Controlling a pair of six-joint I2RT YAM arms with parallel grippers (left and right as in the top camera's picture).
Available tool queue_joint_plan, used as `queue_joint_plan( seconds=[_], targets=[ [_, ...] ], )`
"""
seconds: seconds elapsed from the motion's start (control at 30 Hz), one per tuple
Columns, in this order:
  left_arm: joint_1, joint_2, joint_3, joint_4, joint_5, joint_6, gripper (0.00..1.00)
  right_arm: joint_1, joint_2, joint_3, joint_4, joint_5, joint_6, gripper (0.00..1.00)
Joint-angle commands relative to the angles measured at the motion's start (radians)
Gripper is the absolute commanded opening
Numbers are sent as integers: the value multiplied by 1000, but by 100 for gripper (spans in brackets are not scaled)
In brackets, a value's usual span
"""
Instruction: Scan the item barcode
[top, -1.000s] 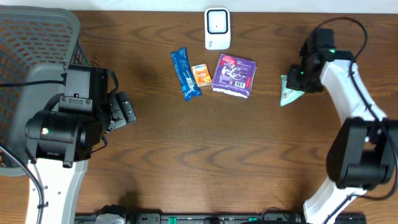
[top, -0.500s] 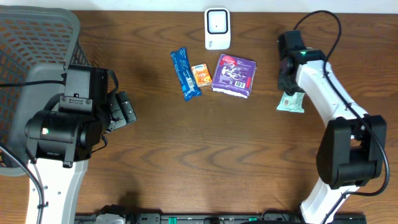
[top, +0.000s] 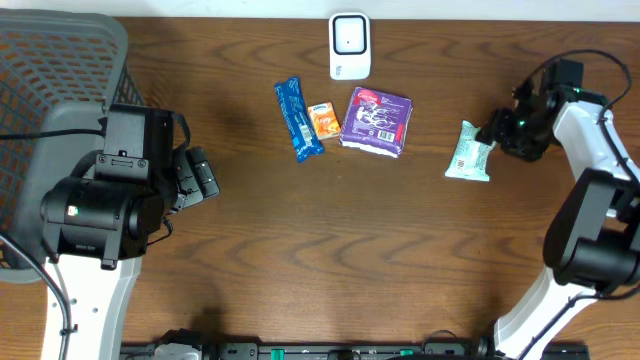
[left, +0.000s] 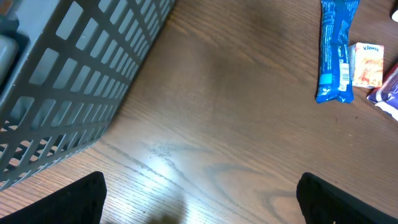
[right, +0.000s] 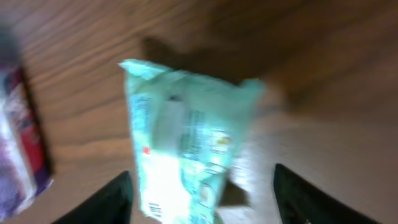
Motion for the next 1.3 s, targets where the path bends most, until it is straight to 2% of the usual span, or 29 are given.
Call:
queue_joint_plan(
  seconds=[0.0, 0.2, 0.3, 0.43, 0.6, 0.7, 1.0, 1.2, 1.27],
  targets=[
    [5, 6, 9, -4, -11, 6, 98, -20, 52, -5, 3, -244, -86, 70],
    [5, 6, 9, -4, -11, 6, 98, -35, 135, -5, 3, -206, -82, 62],
    [5, 6, 9, -4, -11, 6, 98, -39, 161, -5, 8, -203, -83, 42],
    [5, 6, 9, -4, -11, 6, 98, -40, 162, -4, 21, -204, -83, 1],
    [5, 6, 9, -4, -11, 6, 98, -36, 134, 4, 21, -194, -79, 1],
    [5, 6, 9, -4, -11, 6, 98, -20, 90, 5, 20, -82, -25, 1],
    [5, 6, 9, -4, -11, 6, 98, 179, -61, 5, -14, 603, 163, 1],
    [5, 6, 9, -4, -11, 6, 98, 370, -24, 1, -74, 1098, 314, 1],
    [5, 6, 9, -4, -11, 6, 98, 421, 6, 1, -75, 1177, 323, 1]
  ],
)
